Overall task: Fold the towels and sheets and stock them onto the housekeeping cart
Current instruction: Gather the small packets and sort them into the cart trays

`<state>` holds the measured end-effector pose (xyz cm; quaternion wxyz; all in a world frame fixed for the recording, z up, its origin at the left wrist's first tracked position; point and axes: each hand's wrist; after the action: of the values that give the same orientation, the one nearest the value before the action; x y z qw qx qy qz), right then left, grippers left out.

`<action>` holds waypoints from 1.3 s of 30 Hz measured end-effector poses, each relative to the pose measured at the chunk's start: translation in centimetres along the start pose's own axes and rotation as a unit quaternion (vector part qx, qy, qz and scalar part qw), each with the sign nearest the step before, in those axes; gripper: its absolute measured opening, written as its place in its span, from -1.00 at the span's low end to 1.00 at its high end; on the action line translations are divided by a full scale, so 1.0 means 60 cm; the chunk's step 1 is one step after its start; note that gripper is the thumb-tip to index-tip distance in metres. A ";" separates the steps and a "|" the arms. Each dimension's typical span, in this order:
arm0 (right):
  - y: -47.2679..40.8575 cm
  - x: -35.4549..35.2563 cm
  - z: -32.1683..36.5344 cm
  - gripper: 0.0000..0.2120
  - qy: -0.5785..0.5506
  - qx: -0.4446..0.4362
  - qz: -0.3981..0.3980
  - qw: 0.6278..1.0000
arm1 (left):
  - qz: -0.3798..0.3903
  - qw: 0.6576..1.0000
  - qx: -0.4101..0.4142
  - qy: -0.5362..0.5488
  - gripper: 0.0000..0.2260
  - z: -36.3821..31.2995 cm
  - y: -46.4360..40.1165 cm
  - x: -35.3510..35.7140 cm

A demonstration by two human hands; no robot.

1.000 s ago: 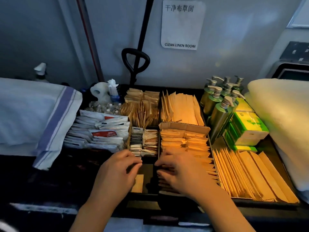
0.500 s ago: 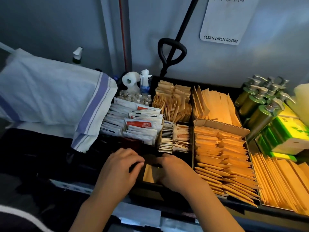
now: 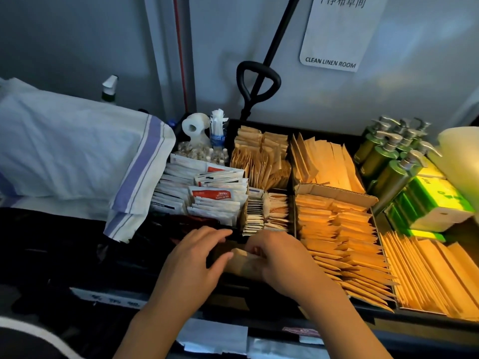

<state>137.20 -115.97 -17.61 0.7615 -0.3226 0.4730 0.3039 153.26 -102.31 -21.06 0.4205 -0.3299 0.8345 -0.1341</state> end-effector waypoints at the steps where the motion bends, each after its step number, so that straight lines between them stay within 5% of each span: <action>1: 0.006 -0.016 -0.003 -0.74 -0.025 0.000 -0.022 0.999 | 0.000 1.000 0.001 0.007 -0.63 -0.007 -0.004 0.004; 15: 0.124 -0.155 -0.157 -0.78 -0.157 0.069 -0.256 0.951 | 0.027 0.988 0.079 0.127 -0.84 -0.170 -0.090 0.125; 20: 0.160 -0.188 -0.220 -0.85 -0.145 0.096 -0.308 0.936 | 0.040 0.987 0.133 0.077 -0.84 -0.229 -0.105 0.181; 35: 0.184 -0.170 -0.321 -0.86 -0.118 0.161 -0.202 0.959 | 0.100 0.988 0.115 -0.017 -0.83 -0.272 -0.092 0.269; 39: 0.182 -0.162 -0.324 -0.85 -0.081 0.121 -0.201 0.969 | 0.108 0.988 0.097 -0.056 -0.84 -0.266 -0.090 0.286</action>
<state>115.06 -126.04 -17.63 0.8761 -0.2904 0.3687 0.1105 135.68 -118.58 -19.15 0.5082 -0.2022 0.8237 -0.1494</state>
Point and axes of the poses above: each hand's wrist, its own y-axis away from the middle knuckle, its own x-axis out of the palm, z = x × y, and after that the axes turned 13 degrees about -z, right-handed
